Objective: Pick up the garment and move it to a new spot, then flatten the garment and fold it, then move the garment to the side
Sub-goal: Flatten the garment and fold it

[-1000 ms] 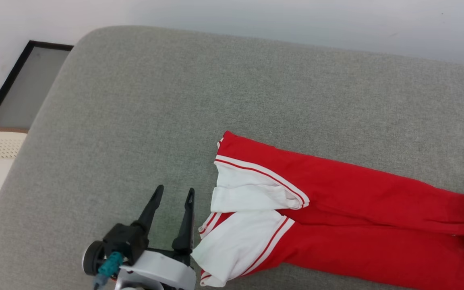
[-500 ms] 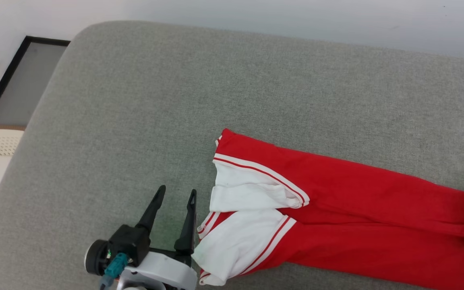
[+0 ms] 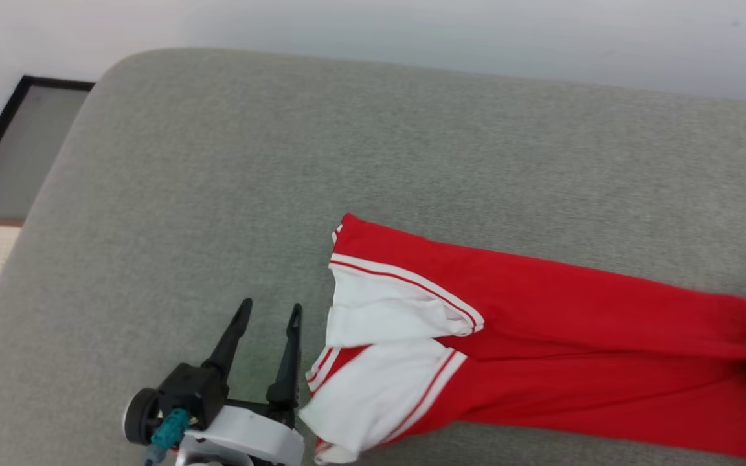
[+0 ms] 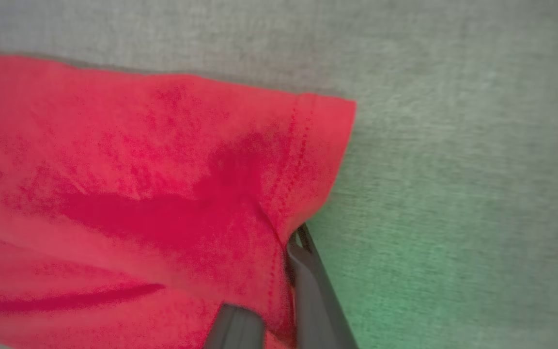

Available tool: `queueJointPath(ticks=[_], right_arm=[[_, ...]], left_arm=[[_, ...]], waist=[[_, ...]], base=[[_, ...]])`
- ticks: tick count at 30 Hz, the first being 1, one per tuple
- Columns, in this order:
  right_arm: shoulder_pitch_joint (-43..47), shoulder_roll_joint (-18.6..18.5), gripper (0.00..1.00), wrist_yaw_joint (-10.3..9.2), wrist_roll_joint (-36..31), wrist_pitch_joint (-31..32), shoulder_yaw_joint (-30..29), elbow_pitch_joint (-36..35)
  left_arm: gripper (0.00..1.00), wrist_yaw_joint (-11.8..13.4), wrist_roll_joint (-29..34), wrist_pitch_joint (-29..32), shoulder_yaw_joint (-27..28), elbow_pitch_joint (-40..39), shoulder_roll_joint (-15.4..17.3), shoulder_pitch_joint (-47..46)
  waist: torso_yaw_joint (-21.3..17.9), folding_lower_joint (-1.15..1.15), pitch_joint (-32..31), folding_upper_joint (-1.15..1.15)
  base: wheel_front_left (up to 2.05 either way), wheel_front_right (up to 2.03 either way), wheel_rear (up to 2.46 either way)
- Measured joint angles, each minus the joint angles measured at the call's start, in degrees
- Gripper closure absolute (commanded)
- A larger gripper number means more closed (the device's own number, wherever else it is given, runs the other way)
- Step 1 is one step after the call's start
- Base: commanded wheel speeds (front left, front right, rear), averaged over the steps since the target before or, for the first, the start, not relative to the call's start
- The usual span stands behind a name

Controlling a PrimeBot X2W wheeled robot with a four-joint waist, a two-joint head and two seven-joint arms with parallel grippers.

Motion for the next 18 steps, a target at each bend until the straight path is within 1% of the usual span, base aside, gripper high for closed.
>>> queueJointPath(ticks=[5, 9, 11, 13, 16, 18], right_arm=[[-1.8, -1.1, 1.0, -0.04, -1.13, -4.31, -3.2, 2.32], [-2.89, -3.1, 1.0, -0.07, -2.72, -7.64, -6.25, 4.33], [-4.36, -5.0, 1.0, -0.07, -4.13, -10.47, -9.39, 6.64], [-5.24, -5.75, 1.0, -0.08, -5.02, -11.73, -11.1, 8.06], [-6.14, -5.75, 1.0, -0.07, -5.52, -12.92, -11.5, 9.81], [-6.39, -5.46, 1.0, -0.08, -5.57, -13.38, -10.51, 10.29]], left_arm=[[0.0, -0.86, 0.23, 0.0, 1.37, -0.33, -0.24, 0.37], [0.0, -1.38, 0.64, 0.0, 2.09, -0.44, -0.3, 0.35], [0.0, -1.79, 0.75, 0.0, 2.59, -0.62, -0.15, 0.24], [0.0, -1.83, 0.91, 0.0, 2.8, -0.62, -0.12, 0.02], [0.0, -2.05, 1.21, 0.0, 3.02, -0.48, -0.11, -0.15], [0.0, -2.12, 1.23, 0.0, 3.12, -0.11, -0.09, -0.19]], waist=[[-2.21, 0.0, -0.45, 0.0], [-4.25, 0.0, -0.29, 0.0], [-5.63, 0.0, 0.11, 0.0], [-6.4, 0.0, 0.43, 0.0], [-7.32, 0.0, 0.82, 0.0], [-7.75, 0.0, 0.74, 0.0]], base=[[0.0, 0.0, 0.0], [0.0, 0.0, 0.0], [0.0, 0.0, 0.0], [0.0, 0.0, 0.0], [0.0, 0.0, 0.0], [0.0, 0.0, 0.0]])
